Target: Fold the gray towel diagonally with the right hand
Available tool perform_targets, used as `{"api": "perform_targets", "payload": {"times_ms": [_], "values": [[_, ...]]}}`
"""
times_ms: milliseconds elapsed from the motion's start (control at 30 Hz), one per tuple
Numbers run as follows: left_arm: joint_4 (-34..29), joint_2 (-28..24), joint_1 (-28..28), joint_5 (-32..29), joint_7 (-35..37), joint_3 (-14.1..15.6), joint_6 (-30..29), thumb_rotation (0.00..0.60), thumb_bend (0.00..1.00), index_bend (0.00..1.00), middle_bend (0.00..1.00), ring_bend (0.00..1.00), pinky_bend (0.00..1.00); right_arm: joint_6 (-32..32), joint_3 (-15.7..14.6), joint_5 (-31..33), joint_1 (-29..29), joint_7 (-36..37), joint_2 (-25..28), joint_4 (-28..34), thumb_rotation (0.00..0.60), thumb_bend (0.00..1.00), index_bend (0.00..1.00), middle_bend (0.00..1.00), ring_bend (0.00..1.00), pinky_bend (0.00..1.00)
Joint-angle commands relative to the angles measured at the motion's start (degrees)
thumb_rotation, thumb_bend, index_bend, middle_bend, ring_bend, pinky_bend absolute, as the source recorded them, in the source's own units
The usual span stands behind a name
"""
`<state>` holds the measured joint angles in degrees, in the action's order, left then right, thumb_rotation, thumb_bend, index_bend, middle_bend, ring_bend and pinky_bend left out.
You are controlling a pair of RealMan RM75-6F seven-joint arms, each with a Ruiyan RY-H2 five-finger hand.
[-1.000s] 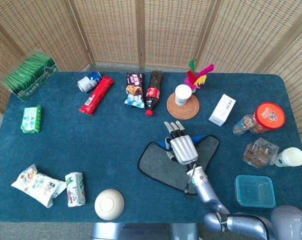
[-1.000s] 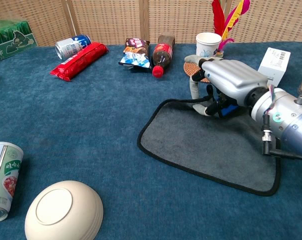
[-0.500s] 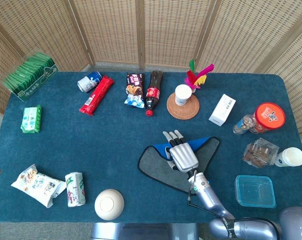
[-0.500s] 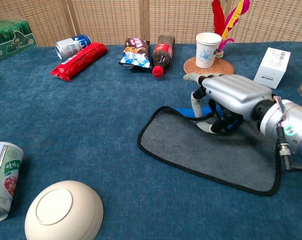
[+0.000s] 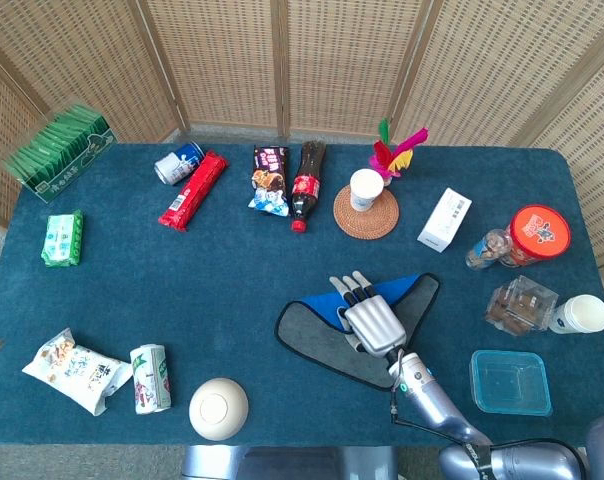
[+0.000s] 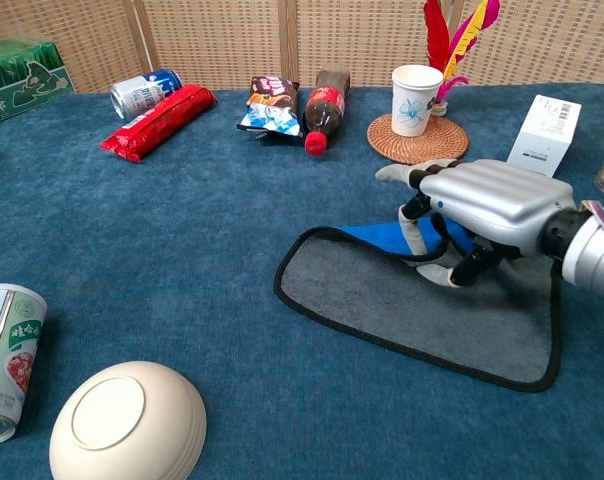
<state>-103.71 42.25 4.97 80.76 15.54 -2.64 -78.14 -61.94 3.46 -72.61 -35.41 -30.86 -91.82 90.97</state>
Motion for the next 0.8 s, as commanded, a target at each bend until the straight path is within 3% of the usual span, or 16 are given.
{"api": "perform_targets", "payload": {"times_ms": [33, 800], "values": [[-0.08, 0.02, 0.03, 0.00, -0.12, 0.01, 0.03, 0.600, 0.24, 0.18, 0.00, 0.00, 0.00, -0.63, -0.97, -1.38, 0.61, -0.14, 1.18, 1.90, 0.600, 0.45, 0.68, 0.00, 0.00, 0.00], [-0.07, -0.20, -0.03, 0.28, 0.64, 0.14, -0.13, 0.600, 0.24, 0.18, 0.00, 0.00, 0.00, -1.53, -6.73, -6.77, 3.99, -0.60, 6.07, 5.17, 0.600, 0.45, 0.69, 0.00, 0.00, 0.00]]}}
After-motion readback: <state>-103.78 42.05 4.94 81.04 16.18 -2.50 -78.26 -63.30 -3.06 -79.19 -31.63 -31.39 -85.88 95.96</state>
